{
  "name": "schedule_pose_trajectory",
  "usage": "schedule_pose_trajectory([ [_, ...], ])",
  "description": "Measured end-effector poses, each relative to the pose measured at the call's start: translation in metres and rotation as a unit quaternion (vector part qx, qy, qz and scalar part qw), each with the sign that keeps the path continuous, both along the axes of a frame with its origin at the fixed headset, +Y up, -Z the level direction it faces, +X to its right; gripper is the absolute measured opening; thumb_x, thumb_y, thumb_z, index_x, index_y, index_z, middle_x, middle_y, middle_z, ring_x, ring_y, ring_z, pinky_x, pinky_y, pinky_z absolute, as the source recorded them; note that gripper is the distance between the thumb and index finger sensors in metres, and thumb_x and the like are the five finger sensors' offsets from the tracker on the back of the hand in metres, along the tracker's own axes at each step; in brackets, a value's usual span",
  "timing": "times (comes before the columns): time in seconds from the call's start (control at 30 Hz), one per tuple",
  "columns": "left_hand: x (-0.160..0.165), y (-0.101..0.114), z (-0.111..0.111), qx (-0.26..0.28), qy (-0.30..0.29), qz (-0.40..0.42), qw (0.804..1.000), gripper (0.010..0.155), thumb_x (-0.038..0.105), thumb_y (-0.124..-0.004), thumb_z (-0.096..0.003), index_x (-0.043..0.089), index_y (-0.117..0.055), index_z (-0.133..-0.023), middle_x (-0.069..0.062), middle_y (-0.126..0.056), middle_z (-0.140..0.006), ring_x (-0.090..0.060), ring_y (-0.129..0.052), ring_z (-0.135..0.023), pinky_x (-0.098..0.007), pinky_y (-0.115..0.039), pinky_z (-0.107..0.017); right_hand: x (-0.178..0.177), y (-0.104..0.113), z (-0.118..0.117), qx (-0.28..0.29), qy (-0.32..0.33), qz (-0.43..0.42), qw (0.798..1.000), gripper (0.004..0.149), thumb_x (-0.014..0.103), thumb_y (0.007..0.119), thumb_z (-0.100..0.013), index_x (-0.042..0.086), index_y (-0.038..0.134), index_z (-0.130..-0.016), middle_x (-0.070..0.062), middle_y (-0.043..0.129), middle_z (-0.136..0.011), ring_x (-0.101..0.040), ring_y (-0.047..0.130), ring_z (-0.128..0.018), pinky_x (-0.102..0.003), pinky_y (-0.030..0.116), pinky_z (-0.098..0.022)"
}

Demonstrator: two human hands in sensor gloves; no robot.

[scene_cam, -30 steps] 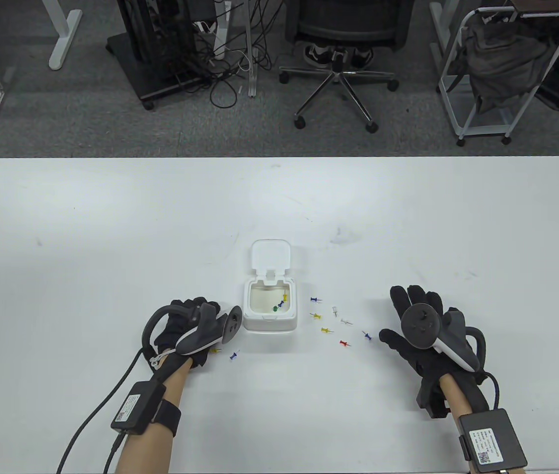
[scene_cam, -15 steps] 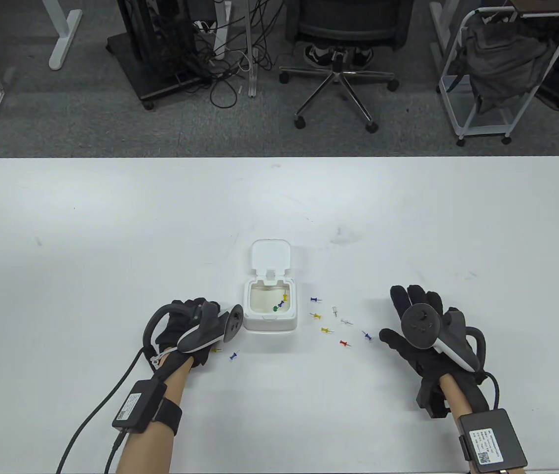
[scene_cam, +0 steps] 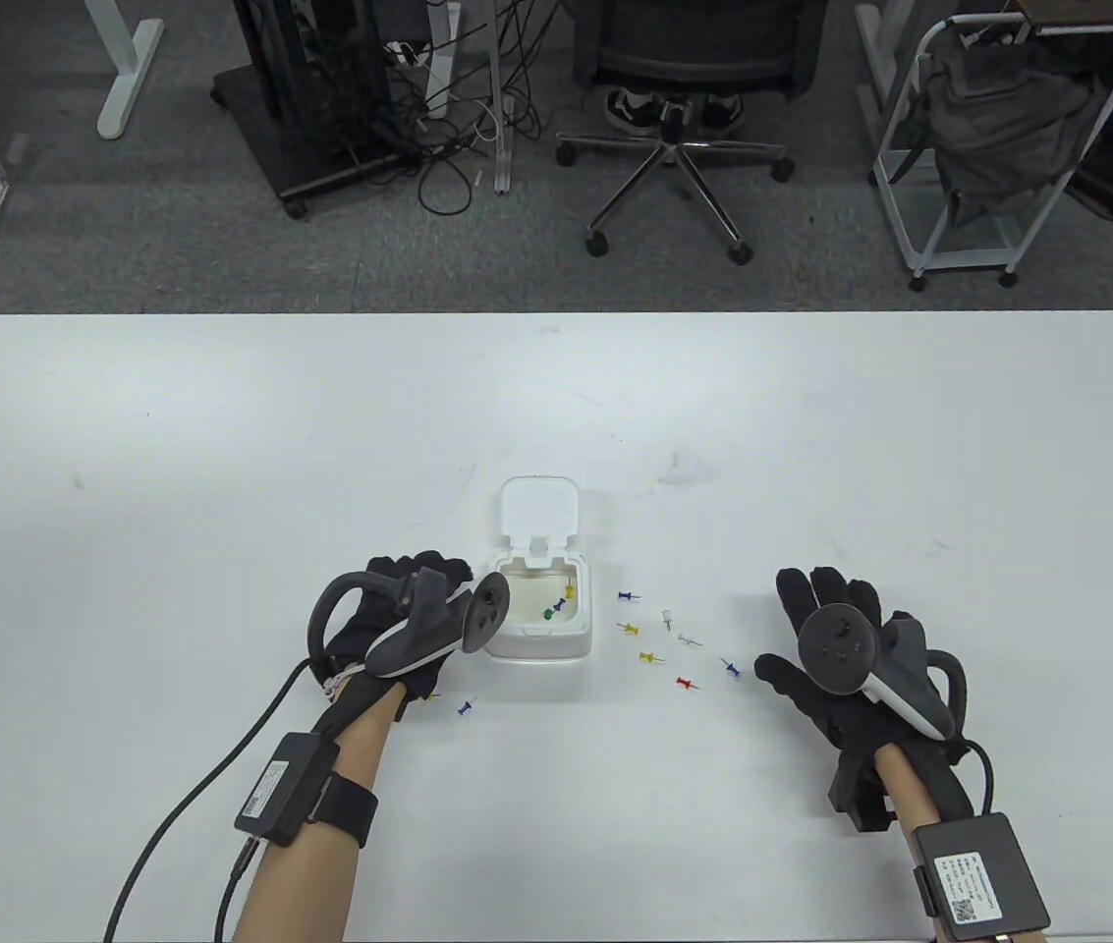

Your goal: Press to open box and store push pins

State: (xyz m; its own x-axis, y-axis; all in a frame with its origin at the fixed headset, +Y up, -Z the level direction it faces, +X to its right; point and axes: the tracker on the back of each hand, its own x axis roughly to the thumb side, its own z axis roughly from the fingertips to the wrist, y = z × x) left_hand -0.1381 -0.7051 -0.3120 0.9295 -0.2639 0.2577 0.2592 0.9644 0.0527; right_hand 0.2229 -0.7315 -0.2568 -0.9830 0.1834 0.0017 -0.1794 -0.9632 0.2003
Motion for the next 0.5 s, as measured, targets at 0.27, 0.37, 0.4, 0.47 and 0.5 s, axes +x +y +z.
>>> schedule_pose_trajectory([
  [0.27, 0.029, 0.001, -0.002, -0.009, -0.019, 0.034, 0.999, 0.042, 0.047, -0.075, -0.0464, 0.033, -0.079, -0.085, 0.009, -0.092, -0.085, -0.010, -0.102, -0.058, -0.047, -0.081, -0.072, 0.000, 0.000, 0.000, -0.001, 0.001, 0.001, 1.000, 0.080, 0.058, 0.060, -0.044, 0.030, 0.017, -0.105, -0.018, 0.024, -0.122, -0.054, 0.031, -0.109, -0.079, 0.030, -0.070],
  [0.37, 0.036, 0.000, -0.002, -0.003, -0.025, 0.022, 0.999, 0.042, 0.047, -0.075, -0.0465, 0.033, -0.080, -0.085, 0.009, -0.092, -0.085, -0.010, -0.102, -0.058, -0.047, -0.081, -0.071, 0.000, 0.000, 0.000, 0.000, 0.002, 0.000, 1.000, 0.080, 0.058, 0.060, -0.044, 0.030, 0.017, -0.105, -0.018, 0.024, -0.122, -0.054, 0.031, -0.109, -0.079, 0.030, -0.070],
  [0.4, 0.038, -0.001, -0.003, -0.002, -0.026, 0.018, 0.999, 0.041, 0.047, -0.075, -0.0465, 0.033, -0.080, -0.085, 0.009, -0.092, -0.085, -0.010, -0.102, -0.059, -0.047, -0.082, -0.071, 0.000, 0.000, 0.000, 0.001, 0.002, 0.000, 1.000, 0.080, 0.058, 0.060, -0.044, 0.030, 0.017, -0.105, -0.018, 0.024, -0.122, -0.054, 0.031, -0.109, -0.079, 0.030, -0.070],
  [0.47, 0.039, -0.001, -0.004, -0.003, -0.025, 0.021, 0.999, 0.042, 0.047, -0.075, -0.0464, 0.034, -0.080, -0.085, 0.010, -0.092, -0.085, -0.010, -0.102, -0.058, -0.047, -0.082, -0.071, 0.000, 0.000, 0.000, 0.000, 0.002, 0.000, 1.000, 0.080, 0.058, 0.060, -0.044, 0.030, 0.017, -0.105, -0.018, 0.024, -0.122, -0.054, 0.031, -0.109, -0.079, 0.030, -0.070],
  [0.5, 0.039, -0.001, -0.004, -0.006, -0.023, 0.023, 0.999, 0.041, 0.047, -0.075, -0.0464, 0.034, -0.080, -0.085, 0.010, -0.092, -0.085, -0.010, -0.102, -0.058, -0.047, -0.082, -0.071, 0.000, 0.000, 0.000, 0.000, 0.002, 0.000, 1.000, 0.080, 0.058, 0.060, -0.044, 0.030, 0.017, -0.105, -0.018, 0.024, -0.122, -0.054, 0.031, -0.109, -0.079, 0.030, -0.070],
])
